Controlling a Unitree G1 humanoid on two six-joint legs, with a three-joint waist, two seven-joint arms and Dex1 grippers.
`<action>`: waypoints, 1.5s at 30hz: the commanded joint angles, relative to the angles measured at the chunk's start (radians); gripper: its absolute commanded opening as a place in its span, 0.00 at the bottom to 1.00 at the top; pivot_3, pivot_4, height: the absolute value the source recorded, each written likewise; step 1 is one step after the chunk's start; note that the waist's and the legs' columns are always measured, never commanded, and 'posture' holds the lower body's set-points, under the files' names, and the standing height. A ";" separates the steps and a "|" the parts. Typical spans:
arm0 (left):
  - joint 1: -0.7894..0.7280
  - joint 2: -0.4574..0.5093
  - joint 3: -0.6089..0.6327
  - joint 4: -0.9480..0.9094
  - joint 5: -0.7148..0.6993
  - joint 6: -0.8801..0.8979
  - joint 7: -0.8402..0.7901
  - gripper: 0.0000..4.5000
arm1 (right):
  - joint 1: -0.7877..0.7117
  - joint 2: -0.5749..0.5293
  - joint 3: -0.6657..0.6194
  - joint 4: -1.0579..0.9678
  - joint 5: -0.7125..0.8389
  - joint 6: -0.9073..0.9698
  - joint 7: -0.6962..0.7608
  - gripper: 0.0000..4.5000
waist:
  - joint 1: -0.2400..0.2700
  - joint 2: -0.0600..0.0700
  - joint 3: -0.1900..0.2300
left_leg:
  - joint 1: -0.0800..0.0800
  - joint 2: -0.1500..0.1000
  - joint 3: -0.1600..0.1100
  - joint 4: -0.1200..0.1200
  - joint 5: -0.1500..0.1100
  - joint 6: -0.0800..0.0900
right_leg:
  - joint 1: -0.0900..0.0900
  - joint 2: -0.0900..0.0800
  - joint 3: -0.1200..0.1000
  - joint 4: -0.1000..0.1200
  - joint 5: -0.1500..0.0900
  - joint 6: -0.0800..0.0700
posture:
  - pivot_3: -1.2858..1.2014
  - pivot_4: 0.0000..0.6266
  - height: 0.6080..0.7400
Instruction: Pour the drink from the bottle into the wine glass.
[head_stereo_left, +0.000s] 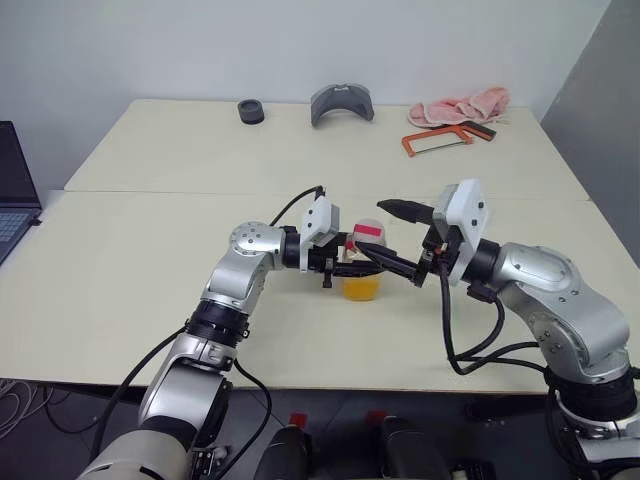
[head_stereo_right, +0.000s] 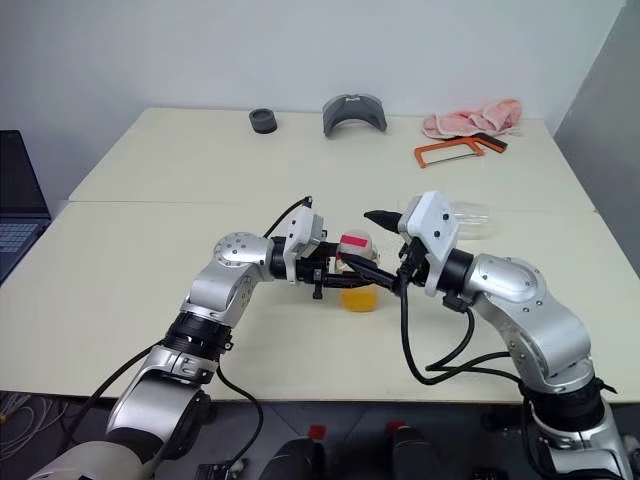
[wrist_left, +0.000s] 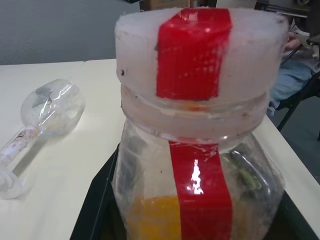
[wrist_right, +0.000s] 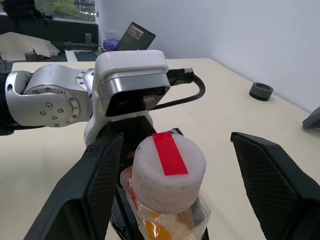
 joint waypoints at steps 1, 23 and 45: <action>-0.006 0.000 0.010 -0.026 -0.008 -0.019 0.001 0.38 | -0.017 -0.003 -0.005 -0.005 -0.019 -0.028 0.000 0.81 | 0.000 0.000 0.000 | 0.000 0.000 0.000 0.000 0.000 0.000 | 0.000 0.000 0.000 0.000 0.000 0.000 | 0.52 0.24 1.00; -0.006 -0.008 0.011 -0.023 -0.002 -0.019 0.002 0.38 | 0.014 -0.042 -0.049 0.007 -0.022 -0.032 0.025 0.81 | 0.000 0.000 0.000 | 0.000 0.000 0.000 0.000 0.000 0.000 | 0.000 0.000 0.000 0.000 0.000 0.000 | 0.52 0.24 1.00; -0.010 -0.009 0.012 -0.016 0.001 -0.023 0.001 0.38 | -0.007 -0.037 -0.066 -0.004 0.143 0.097 0.037 0.81 | 0.000 0.000 0.000 | 0.000 0.000 0.000 0.000 0.000 0.000 | 0.000 0.000 0.000 0.000 0.000 0.000 | 0.52 0.24 1.00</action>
